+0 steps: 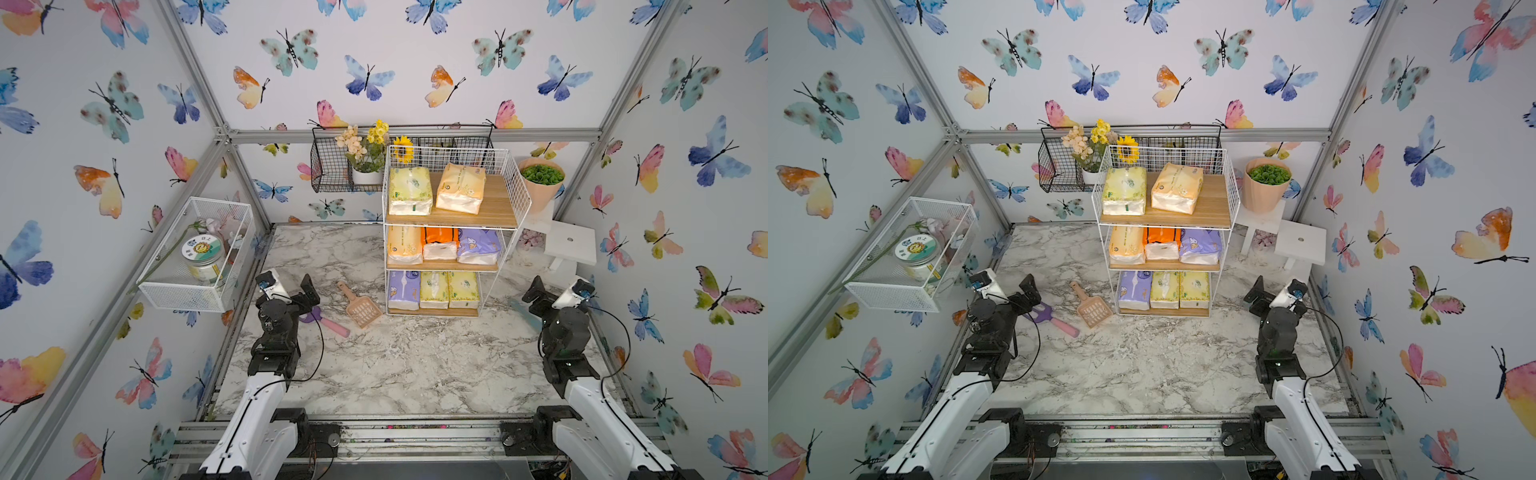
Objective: Remove the tissue boxes from the shelf
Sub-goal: Pick up a box of tissues from the shelf.
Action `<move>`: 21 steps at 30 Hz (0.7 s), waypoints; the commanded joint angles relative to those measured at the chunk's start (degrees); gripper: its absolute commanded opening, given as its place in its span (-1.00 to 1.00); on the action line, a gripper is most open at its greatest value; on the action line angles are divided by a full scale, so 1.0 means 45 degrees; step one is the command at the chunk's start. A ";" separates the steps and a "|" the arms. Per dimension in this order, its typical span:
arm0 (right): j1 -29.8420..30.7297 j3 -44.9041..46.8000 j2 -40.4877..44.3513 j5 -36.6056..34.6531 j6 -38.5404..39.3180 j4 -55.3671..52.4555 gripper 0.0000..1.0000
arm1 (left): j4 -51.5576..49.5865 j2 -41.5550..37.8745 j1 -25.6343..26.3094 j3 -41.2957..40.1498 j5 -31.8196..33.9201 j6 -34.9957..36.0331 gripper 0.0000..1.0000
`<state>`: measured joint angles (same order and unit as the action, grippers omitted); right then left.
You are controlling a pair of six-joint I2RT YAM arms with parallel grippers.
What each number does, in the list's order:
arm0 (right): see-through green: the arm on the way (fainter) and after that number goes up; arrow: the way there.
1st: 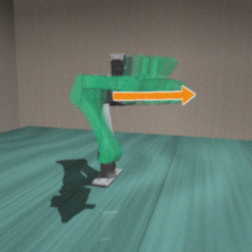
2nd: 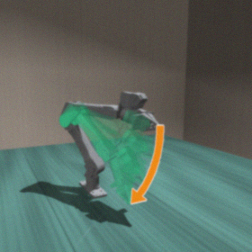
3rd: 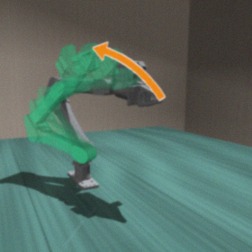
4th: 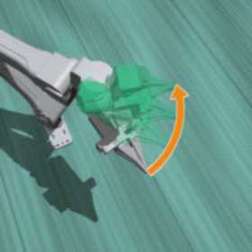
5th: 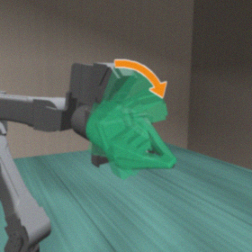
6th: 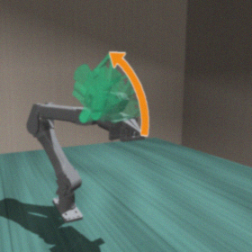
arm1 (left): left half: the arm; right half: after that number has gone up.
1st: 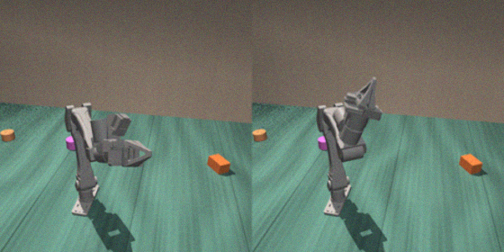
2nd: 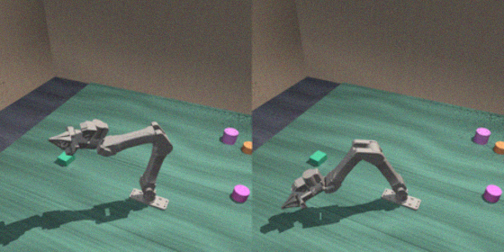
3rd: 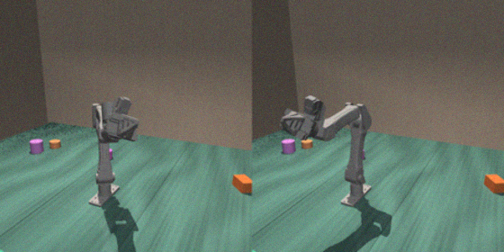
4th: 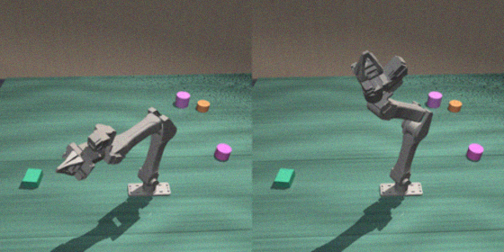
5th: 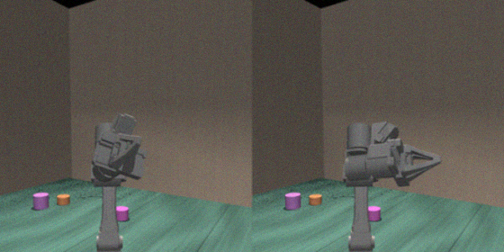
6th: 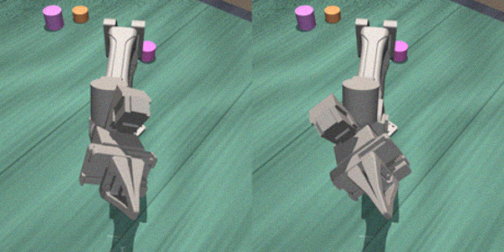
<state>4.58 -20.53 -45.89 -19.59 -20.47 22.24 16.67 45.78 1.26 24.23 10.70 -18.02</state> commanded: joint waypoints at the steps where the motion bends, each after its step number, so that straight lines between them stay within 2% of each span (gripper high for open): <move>1: -0.0014 -0.1075 0.0405 0.0829 -0.1445 -0.4942 0.98 | -0.3412 -0.0689 0.0023 0.0385 0.1613 -0.2472 0.97; 3: -0.0004 -0.1470 0.0488 0.2732 -0.1893 -0.6048 0.98 | -0.4198 -0.1105 0.0031 0.0628 0.1357 -0.3134 0.97; 7: -0.0006 -0.1849 0.0336 0.5379 -0.3483 -0.7863 0.95 | -0.5091 -0.1652 0.0033 0.0859 -0.0367 -0.4163 0.97; 9: -0.0017 -0.2202 0.0073 0.5501 -0.4444 -0.9210 0.89 | -0.5334 -0.1840 0.0028 0.0809 -0.1221 -0.4894 0.97; 13: -0.0003 -0.3076 -0.0446 0.6623 -0.4953 -1.0331 0.80 | -0.6182 -0.1781 0.0026 0.0967 -0.3125 -0.6142 0.97; 17: -0.0007 -0.5397 -0.1033 0.7187 -0.4545 -1.1924 0.76 | -0.6657 -0.1667 0.0053 0.1161 -0.4517 -0.7217 0.97; 21: -0.0006 -0.7732 -0.1636 0.8500 -0.3708 -1.3102 0.72 | -0.6245 -0.1816 0.0053 0.1184 -0.5418 -0.7982 0.97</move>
<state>4.58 -49.41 -52.27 12.08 -39.33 -29.93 -11.14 38.28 1.26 28.29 -6.83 -49.43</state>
